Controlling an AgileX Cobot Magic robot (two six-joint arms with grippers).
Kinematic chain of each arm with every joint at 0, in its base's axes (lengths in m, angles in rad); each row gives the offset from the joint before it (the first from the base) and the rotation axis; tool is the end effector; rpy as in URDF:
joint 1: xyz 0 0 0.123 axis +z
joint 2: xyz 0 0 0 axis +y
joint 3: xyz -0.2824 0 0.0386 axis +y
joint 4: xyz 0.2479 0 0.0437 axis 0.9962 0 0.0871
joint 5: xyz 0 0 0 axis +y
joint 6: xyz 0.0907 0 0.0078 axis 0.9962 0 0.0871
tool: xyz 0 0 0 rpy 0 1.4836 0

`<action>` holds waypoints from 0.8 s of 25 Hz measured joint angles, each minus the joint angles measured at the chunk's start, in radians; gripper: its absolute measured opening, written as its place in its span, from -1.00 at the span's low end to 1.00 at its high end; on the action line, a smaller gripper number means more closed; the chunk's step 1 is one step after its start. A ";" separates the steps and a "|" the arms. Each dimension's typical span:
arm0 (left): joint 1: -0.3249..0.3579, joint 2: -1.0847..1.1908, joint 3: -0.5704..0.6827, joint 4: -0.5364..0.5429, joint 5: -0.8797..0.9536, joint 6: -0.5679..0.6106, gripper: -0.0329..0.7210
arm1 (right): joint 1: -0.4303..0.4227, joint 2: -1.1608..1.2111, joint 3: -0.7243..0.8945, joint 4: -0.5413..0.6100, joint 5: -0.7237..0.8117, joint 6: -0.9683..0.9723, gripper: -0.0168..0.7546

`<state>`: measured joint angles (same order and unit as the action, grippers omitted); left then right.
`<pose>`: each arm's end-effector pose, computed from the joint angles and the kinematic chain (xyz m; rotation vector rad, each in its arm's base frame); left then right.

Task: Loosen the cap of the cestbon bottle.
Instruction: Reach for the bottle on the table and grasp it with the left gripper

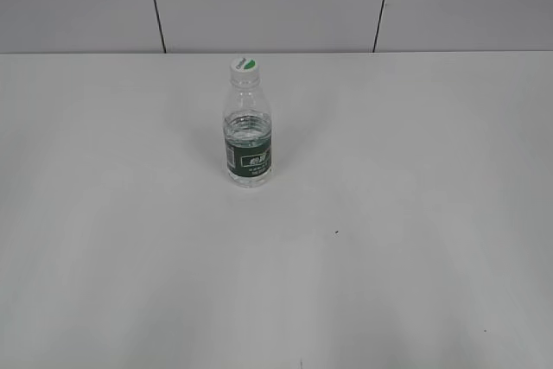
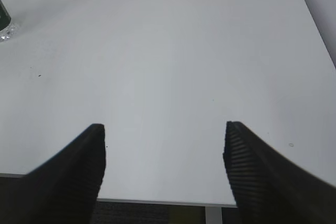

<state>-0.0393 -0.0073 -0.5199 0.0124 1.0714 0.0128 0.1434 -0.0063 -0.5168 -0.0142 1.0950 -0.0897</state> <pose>-0.0087 0.0013 0.2817 0.0520 2.0271 -0.0019 -0.0090 -0.0025 0.2790 -0.2379 2.0416 0.0163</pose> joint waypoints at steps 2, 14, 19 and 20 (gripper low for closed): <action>0.000 0.000 0.000 0.000 0.000 0.000 0.60 | 0.000 0.000 0.000 0.000 0.000 0.000 0.43; 0.000 0.000 0.000 0.000 0.000 0.000 0.60 | 0.000 0.000 0.000 0.000 0.000 -0.001 0.43; 0.000 0.003 -0.016 0.003 -0.012 0.000 0.60 | 0.000 0.000 0.000 0.000 0.000 -0.001 0.43; 0.000 0.013 -0.029 0.003 -0.023 0.000 0.60 | 0.000 0.000 0.000 0.000 0.000 -0.001 0.43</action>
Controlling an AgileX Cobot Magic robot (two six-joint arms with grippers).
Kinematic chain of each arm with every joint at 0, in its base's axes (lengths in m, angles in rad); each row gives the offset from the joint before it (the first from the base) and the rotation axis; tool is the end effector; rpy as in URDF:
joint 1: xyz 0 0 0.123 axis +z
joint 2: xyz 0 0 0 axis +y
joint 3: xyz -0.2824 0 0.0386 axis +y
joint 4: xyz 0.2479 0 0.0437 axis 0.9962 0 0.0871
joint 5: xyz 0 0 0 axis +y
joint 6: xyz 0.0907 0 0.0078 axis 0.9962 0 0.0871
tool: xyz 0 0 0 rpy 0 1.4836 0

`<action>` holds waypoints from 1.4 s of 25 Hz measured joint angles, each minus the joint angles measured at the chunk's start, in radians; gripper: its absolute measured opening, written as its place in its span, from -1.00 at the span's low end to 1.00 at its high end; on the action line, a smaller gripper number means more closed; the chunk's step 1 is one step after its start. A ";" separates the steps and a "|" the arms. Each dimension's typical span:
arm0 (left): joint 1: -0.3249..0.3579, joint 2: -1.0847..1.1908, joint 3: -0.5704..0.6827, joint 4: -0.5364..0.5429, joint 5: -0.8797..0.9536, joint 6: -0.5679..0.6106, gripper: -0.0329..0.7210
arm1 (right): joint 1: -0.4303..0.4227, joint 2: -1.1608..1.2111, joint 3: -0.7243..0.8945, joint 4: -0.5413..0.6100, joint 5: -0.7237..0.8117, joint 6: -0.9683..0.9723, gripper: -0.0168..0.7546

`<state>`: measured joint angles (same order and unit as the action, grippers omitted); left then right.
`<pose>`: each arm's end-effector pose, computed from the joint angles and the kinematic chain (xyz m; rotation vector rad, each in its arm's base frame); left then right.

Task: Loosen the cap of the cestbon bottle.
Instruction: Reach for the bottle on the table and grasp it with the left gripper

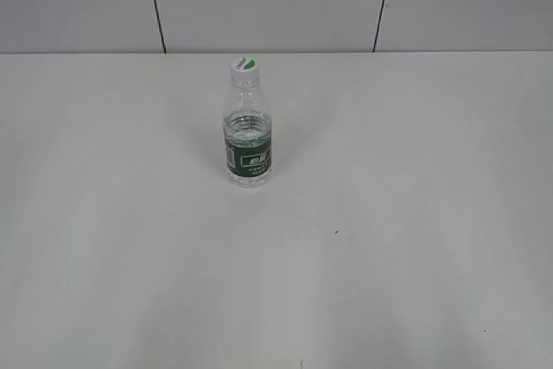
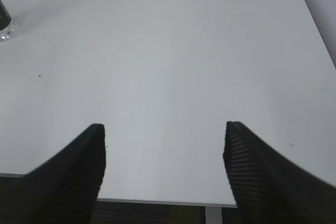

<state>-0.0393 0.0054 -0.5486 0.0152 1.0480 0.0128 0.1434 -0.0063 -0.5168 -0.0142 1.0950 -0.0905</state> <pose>-0.0093 0.0016 0.2916 0.0508 1.9877 0.0009 -0.0090 -0.0025 0.2790 -0.2387 2.0415 0.0158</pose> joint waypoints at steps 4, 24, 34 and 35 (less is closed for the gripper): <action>0.000 0.072 -0.049 0.003 -0.110 0.028 0.60 | 0.000 0.000 0.000 0.000 0.000 0.000 0.43; 0.000 0.800 -0.065 0.008 -1.048 0.060 0.52 | 0.000 0.000 0.000 0.000 0.000 0.001 0.43; -0.115 1.238 -0.065 0.014 -1.383 0.060 0.47 | 0.000 0.000 0.000 0.000 0.000 0.001 0.43; -0.129 1.280 -0.065 0.018 -1.413 0.060 0.47 | 0.000 0.000 0.000 0.000 0.000 0.001 0.43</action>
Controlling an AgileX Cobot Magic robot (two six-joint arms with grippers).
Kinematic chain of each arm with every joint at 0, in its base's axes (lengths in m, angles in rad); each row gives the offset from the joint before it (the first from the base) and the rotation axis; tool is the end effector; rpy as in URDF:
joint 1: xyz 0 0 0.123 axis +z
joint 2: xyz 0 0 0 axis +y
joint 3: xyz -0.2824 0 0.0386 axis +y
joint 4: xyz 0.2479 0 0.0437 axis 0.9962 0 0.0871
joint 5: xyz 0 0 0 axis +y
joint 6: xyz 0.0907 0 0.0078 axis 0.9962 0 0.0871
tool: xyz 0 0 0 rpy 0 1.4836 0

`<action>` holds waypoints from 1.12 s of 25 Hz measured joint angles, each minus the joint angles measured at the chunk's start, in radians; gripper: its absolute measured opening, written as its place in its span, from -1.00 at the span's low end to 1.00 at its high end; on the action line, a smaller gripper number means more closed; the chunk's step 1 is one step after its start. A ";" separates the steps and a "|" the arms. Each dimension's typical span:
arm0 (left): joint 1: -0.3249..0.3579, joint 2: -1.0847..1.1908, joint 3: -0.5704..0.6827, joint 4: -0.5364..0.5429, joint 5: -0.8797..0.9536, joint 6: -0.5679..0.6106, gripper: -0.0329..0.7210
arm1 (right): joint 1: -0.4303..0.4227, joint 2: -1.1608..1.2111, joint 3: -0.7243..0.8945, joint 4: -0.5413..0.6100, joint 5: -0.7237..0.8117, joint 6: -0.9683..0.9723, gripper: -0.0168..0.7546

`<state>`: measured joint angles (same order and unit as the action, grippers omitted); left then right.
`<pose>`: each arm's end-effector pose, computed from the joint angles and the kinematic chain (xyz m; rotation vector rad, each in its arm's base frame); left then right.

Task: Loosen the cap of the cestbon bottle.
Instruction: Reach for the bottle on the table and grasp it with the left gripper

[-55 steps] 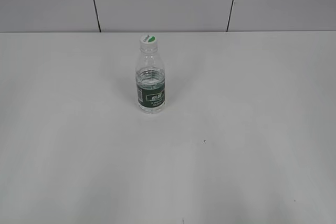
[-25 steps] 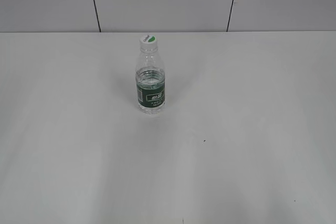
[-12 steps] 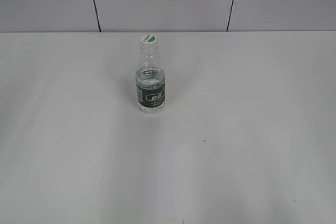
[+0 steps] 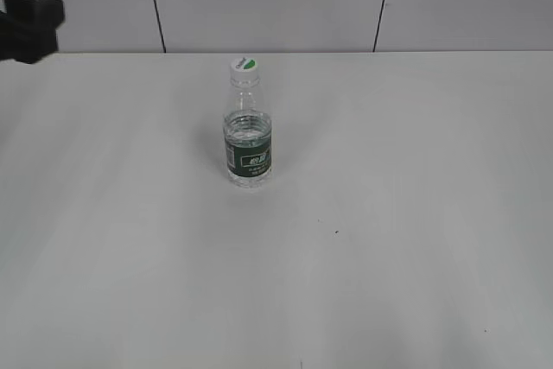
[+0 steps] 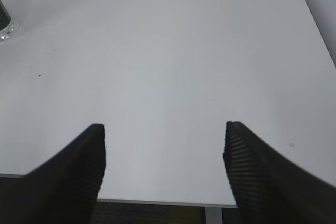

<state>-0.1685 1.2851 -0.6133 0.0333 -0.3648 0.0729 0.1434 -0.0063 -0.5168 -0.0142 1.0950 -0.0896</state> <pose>0.2635 -0.0459 0.2648 0.2517 1.7733 -0.0569 -0.0090 -0.0025 0.2790 -0.2378 2.0417 0.0164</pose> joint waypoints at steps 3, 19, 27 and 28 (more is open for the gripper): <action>-0.042 0.115 0.000 0.042 -0.075 0.000 0.47 | 0.000 0.000 0.000 0.000 0.000 0.000 0.43; -0.114 0.569 0.112 0.094 -0.703 -0.035 0.44 | 0.000 0.000 0.000 0.000 0.000 0.000 0.43; -0.114 0.758 0.134 0.357 -0.830 -0.061 0.43 | 0.000 0.000 0.000 0.000 0.000 0.000 0.43; -0.114 0.771 0.128 0.379 -0.831 -0.062 0.43 | 0.000 0.000 0.000 0.000 0.000 0.000 0.43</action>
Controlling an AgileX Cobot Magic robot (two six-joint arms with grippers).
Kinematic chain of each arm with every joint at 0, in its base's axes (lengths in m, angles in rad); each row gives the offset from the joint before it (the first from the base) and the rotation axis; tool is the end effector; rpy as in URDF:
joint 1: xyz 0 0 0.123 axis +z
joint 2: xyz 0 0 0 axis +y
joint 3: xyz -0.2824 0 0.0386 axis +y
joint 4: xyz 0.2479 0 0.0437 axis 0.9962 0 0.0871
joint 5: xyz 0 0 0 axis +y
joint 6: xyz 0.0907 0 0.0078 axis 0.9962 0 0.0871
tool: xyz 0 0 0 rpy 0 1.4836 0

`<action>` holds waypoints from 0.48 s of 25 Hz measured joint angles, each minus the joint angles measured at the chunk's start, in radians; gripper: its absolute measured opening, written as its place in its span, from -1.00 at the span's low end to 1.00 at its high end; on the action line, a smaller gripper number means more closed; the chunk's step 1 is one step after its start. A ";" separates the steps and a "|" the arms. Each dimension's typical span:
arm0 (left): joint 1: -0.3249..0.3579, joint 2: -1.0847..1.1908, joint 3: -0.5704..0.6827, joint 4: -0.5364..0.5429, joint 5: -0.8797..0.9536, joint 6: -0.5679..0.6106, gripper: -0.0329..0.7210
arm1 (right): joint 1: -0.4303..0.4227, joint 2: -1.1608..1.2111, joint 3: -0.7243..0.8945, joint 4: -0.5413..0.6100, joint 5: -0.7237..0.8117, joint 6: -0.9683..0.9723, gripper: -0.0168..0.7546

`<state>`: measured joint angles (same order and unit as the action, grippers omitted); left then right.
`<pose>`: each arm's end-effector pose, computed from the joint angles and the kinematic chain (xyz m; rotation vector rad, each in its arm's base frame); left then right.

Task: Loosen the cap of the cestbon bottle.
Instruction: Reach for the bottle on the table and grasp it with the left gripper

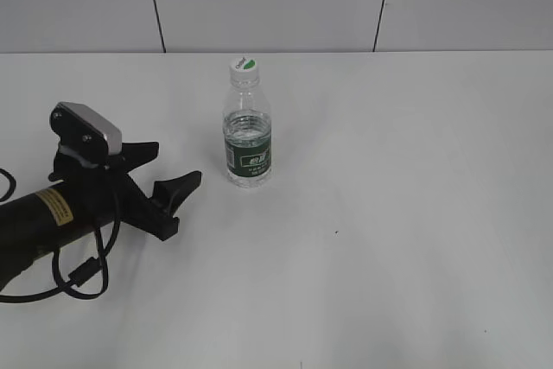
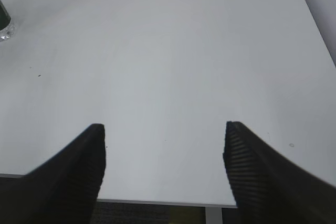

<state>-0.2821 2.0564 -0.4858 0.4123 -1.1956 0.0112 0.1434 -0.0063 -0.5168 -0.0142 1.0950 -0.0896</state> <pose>0.2690 -0.1133 0.0803 0.6743 1.7644 -0.4369 -0.0090 -0.0025 0.2790 -0.2378 2.0417 0.0164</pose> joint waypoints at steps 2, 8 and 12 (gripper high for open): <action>0.000 0.021 -0.014 0.028 -0.002 -0.001 0.43 | 0.000 0.000 0.000 0.000 0.000 0.000 0.43; 0.000 0.037 -0.064 0.173 -0.007 -0.025 0.43 | 0.000 0.000 0.000 0.000 0.000 0.000 0.43; -0.001 0.037 -0.083 0.240 -0.009 -0.065 0.43 | 0.000 0.000 0.000 0.000 0.000 0.000 0.43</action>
<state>-0.2829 2.0929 -0.5686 0.6528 -1.2045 -0.0540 0.1434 -0.0063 -0.5168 -0.0142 1.0950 -0.0896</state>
